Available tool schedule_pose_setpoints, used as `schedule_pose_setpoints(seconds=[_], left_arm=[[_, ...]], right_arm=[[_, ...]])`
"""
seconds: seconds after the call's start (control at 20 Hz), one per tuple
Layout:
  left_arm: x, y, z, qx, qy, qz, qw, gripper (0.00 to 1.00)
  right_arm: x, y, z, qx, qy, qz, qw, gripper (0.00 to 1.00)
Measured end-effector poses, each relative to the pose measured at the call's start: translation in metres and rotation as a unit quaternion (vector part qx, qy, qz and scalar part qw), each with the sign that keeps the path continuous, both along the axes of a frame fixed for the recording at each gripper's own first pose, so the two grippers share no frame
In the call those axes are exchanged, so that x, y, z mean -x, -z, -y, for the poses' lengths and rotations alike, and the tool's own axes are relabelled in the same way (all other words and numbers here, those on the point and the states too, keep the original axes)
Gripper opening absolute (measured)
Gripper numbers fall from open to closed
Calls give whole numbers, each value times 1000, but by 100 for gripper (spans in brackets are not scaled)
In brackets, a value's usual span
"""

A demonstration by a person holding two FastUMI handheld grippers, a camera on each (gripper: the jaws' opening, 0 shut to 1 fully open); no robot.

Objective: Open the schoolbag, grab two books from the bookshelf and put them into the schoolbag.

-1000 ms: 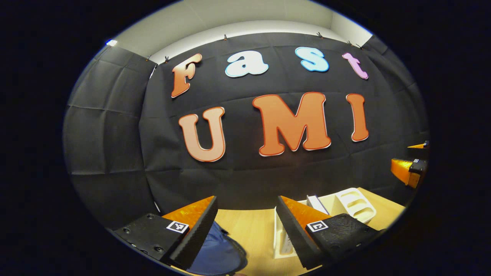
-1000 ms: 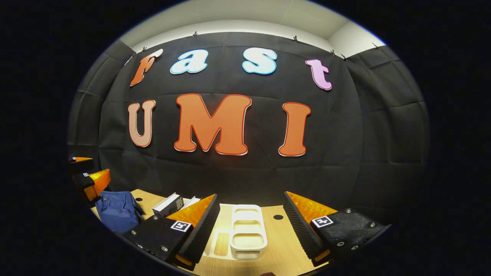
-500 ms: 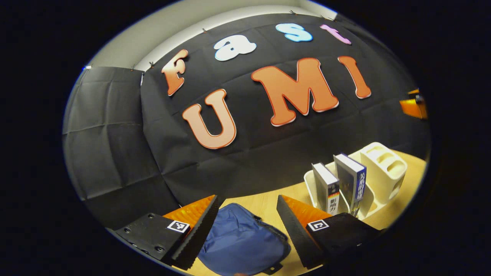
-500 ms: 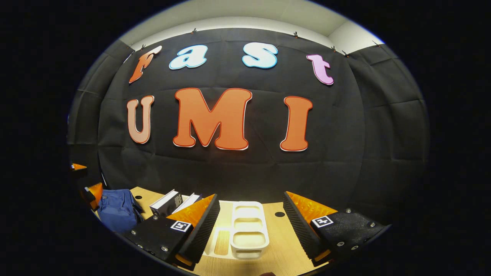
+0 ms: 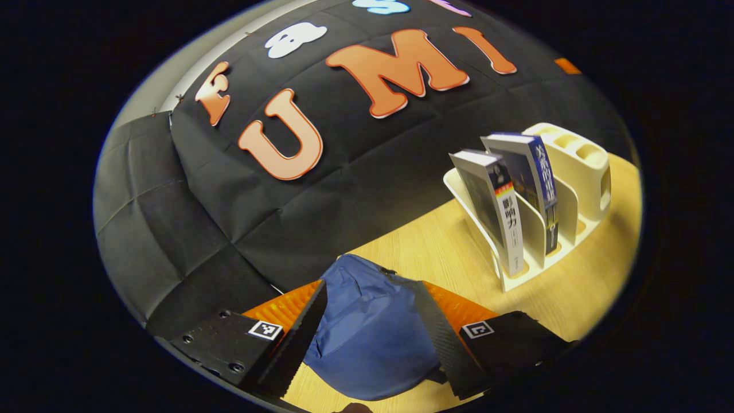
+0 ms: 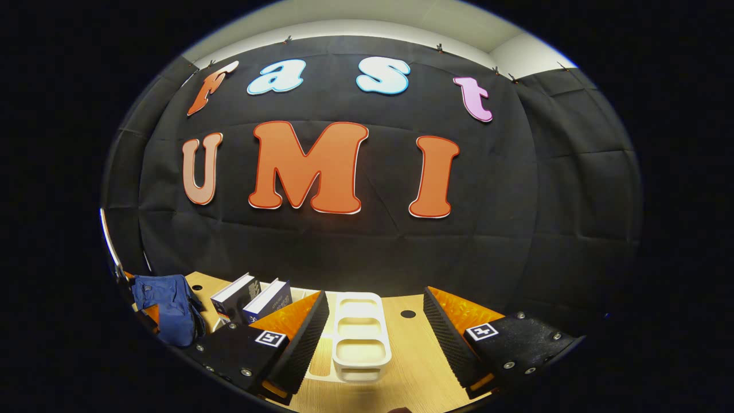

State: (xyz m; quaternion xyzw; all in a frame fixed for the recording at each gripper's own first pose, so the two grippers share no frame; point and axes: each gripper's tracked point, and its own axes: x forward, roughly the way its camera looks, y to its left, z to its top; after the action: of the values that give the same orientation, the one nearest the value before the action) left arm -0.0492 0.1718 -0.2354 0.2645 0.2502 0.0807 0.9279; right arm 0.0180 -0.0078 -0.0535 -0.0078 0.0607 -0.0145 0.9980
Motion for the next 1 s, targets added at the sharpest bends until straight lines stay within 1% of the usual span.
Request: schedule_pose_setpoints(seconds=[0.25, 0.45, 0.65, 0.75, 1.0], left_arm=[[9, 51, 1, -65, 20, -56, 996, 98], [20, 82, 6, -93, 42, -95, 990, 98], [31, 108, 10, -112, 59, -127, 984, 97], [34, 125, 10, -113, 61, -145, 981, 97], [40, 149, -3, -111, 51, -174, 977, 97]], right_arm=[[1, 4, 2, 8, 7, -7, 1000, 98], [-1, 5, 1, 12, 8, -9, 1000, 98], [-2, 5, -4, 14, 5, -9, 1000, 98], [-3, 5, -5, 14, 3, -8, 1000, 98], [-5, 6, -4, 14, 7, -8, 1000, 98]])
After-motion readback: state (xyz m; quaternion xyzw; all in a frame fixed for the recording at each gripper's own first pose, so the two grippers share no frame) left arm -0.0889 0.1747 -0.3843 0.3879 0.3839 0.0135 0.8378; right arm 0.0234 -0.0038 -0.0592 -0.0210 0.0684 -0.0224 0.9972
